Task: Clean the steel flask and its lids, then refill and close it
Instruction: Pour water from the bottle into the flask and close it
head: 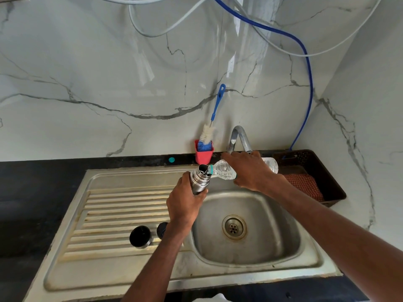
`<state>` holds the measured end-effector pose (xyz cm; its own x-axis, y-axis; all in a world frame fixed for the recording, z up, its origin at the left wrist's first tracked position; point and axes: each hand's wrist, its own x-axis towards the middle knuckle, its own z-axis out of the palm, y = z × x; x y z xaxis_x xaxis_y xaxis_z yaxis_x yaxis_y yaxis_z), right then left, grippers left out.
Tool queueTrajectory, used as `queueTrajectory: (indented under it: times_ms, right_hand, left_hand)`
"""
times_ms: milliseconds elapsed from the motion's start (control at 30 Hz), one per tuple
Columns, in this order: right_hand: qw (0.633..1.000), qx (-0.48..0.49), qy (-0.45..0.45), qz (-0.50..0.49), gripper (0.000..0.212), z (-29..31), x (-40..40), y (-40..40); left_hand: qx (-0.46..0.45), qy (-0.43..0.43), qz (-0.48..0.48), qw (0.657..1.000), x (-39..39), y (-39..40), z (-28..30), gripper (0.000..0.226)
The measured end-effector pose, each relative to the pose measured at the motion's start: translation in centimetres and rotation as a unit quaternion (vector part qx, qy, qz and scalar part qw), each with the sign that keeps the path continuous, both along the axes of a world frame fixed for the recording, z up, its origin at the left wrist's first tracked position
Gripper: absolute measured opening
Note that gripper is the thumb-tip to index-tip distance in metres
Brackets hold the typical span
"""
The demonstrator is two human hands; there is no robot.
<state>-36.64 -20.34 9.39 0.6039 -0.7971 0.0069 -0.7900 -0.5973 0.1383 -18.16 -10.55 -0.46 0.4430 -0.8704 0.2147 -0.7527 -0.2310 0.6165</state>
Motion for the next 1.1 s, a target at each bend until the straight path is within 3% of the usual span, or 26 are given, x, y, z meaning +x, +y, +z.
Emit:
queueTrajectory:
  times_ms: [1100]
  right_hand:
    - [1.0,-0.015,0.012,-0.006,0.074,0.14,0.4,0.3]
  left_hand:
    - [-0.003,0.015,0.006,1.0,-0.04,0.24,0.32,0.054]
